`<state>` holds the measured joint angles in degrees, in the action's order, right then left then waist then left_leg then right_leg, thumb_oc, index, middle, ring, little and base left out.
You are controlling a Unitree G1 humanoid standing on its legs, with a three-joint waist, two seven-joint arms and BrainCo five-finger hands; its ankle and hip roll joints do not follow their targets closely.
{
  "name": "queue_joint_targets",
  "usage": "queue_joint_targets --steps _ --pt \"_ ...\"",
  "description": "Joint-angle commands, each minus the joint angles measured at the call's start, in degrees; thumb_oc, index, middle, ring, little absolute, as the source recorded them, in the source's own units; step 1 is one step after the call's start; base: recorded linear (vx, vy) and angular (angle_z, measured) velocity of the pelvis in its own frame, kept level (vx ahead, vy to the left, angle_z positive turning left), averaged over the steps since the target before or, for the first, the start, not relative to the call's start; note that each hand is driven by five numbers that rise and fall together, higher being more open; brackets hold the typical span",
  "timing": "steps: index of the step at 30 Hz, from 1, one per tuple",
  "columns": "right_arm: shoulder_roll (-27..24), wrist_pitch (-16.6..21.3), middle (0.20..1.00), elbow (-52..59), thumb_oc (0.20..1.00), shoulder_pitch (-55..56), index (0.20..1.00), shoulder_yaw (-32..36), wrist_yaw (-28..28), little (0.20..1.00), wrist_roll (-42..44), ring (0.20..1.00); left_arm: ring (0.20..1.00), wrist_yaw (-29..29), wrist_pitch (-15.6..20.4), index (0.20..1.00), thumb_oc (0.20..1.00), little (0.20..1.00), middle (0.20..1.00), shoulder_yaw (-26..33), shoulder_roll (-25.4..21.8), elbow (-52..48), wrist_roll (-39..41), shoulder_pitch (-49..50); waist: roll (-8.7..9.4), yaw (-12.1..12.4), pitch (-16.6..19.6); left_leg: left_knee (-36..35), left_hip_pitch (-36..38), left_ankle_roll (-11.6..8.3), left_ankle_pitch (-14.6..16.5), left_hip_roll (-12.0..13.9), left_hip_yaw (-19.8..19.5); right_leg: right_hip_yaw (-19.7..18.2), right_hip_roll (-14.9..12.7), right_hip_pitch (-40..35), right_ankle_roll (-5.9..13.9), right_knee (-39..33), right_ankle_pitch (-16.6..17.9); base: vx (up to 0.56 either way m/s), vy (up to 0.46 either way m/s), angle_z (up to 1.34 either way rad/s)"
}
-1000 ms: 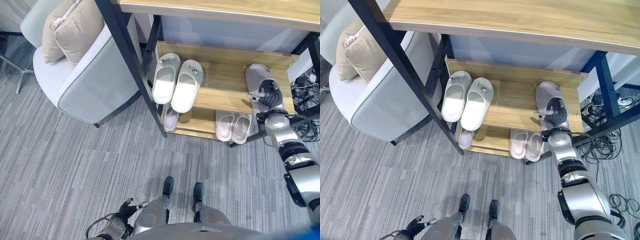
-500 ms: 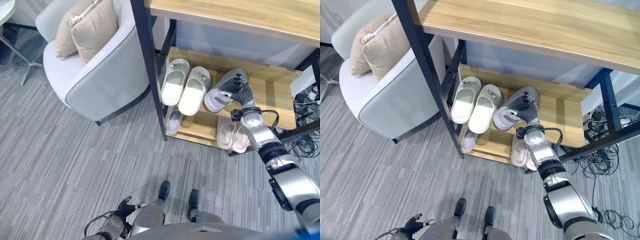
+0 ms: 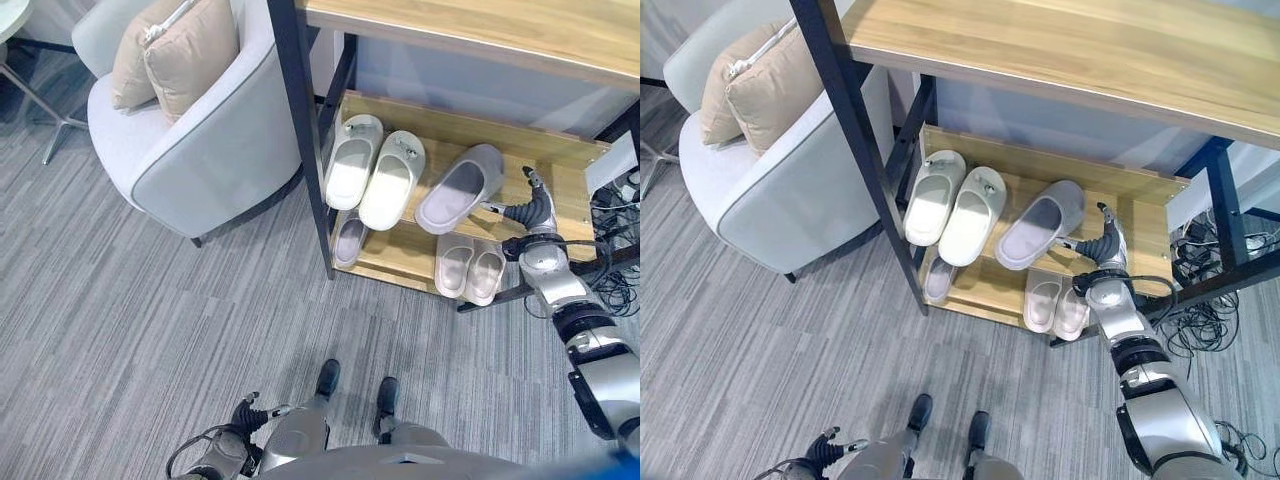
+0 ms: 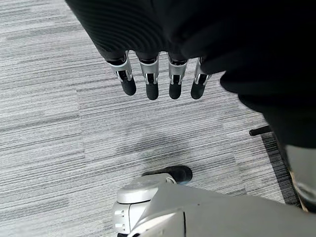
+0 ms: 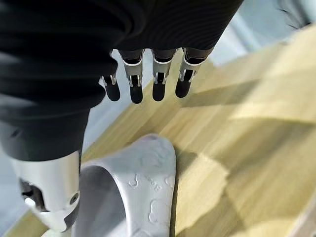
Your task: Arrange the slippers neatly on the shoe rack.
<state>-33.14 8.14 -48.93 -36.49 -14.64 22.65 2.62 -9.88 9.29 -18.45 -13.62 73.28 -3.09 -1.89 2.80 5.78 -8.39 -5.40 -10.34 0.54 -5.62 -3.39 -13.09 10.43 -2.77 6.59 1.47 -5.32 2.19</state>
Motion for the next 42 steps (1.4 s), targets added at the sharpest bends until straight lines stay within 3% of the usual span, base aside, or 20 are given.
queue_joint_targets --steps 1,4,18,19,20,28,32,37,42 --pt "-2.6 0.6 1.000 1.2 1.000 -4.7 1.000 0.7 2.6 1.000 -3.0 1.000 1.000 -0.5 0.1 1.000 1.000 1.000 1.000 -3.5 2.6 3.7 -0.1 -2.5 1.63 1.1 -0.8 0.9 0.7 -1.28 5.6 2.2 2.7 -2.5 -7.5 -2.6 9.00 2.4 -1.1 0.01 0.004 0.04" --pt "-4.0 -0.7 1.000 -1.4 1.000 -7.7 1.000 0.3 4.8 1.000 -5.3 1.000 1.000 -1.0 0.3 1.000 1.000 1.000 1.000 -4.1 2.9 3.5 0.0 -3.1 1.62 1.6 -1.1 0.8 -0.2 -1.48 5.4 1.9 2.1 -1.7 -7.6 -2.4 9.11 2.3 -1.0 0.03 0.011 0.10" --pt "-4.9 -1.3 1.000 -11.4 1.000 -13.8 1.000 -3.2 3.1 1.000 -2.1 1.000 1.000 -1.5 0.6 1.000 1.000 1.000 1.000 -4.9 2.3 3.4 1.5 -4.5 2.49 2.6 -1.9 1.2 -2.7 -2.00 5.0 1.3 1.1 -0.5 -7.6 -1.1 9.19 1.7 -0.5 0.01 0.002 0.05" --pt "-4.8 -1.5 0.369 -12.5 0.369 -14.4 0.369 -3.8 2.6 0.369 -2.3 0.369 1.000 -1.5 0.6 1.000 1.000 1.000 1.000 -5.1 2.2 3.4 1.6 -4.4 2.63 2.7 -2.0 1.2 -2.8 -2.06 5.0 1.2 1.0 -0.3 -7.6 -1.1 9.21 1.7 -0.5 0.02 -0.005 0.16" --pt "-4.8 -1.7 0.200 -13.0 0.200 -14.7 0.200 -4.3 2.4 0.200 -2.4 0.200 1.000 -1.5 0.6 1.000 1.000 1.000 1.000 -5.1 2.2 3.3 1.6 -4.5 2.69 2.8 -2.1 1.2 -2.9 -2.09 5.0 1.2 0.9 -0.2 -7.7 -1.1 9.23 1.7 -0.4 0.03 -0.006 0.21" --pt "-4.2 -2.3 0.200 -15.6 0.200 -15.7 0.200 -7.1 2.2 0.200 -5.5 0.200 1.000 -1.9 0.8 1.000 1.000 1.000 1.000 -5.0 2.1 3.0 2.3 -4.9 3.14 3.1 -2.3 1.3 -3.3 -2.30 4.9 1.0 0.5 0.4 -7.5 -1.1 9.26 1.9 -0.6 0.01 0.001 0.03" --pt "-6.4 -3.4 0.200 -10.4 0.200 -13.5 0.200 -7.6 5.6 0.200 -12.4 0.200 1.000 -2.2 0.7 1.000 1.000 1.000 1.000 -4.3 2.6 2.7 1.7 -4.7 3.03 2.4 -2.2 1.2 -2.6 -2.30 5.1 1.3 0.7 0.3 -7.4 -1.2 9.30 2.3 -0.9 0.00 0.000 0.00" --pt "-7.2 -3.8 0.200 8.4 0.200 0.0 0.200 -1.9 7.6 0.200 -21.1 0.200 1.000 -1.9 0.4 1.000 1.000 1.000 1.000 -1.9 3.6 2.5 0.5 -3.6 2.96 0.8 -1.3 1.4 -0.8 -1.82 6.0 1.8 1.6 -0.5 -7.5 -2.0 9.31 3.1 -1.3 0.00 0.004 -0.01" --pt "-2.5 -2.5 0.200 24.6 0.200 18.3 0.200 4.8 4.9 0.200 -26.6 0.200 1.000 -1.3 -0.4 1.000 1.000 1.000 1.000 2.4 2.9 3.5 -1.5 -2.0 3.13 -1.4 1.2 2.5 3.0 -0.67 8.4 1.7 3.3 -1.7 -8.1 -4.3 9.52 4.6 -1.8 0.03 0.056 -0.21"
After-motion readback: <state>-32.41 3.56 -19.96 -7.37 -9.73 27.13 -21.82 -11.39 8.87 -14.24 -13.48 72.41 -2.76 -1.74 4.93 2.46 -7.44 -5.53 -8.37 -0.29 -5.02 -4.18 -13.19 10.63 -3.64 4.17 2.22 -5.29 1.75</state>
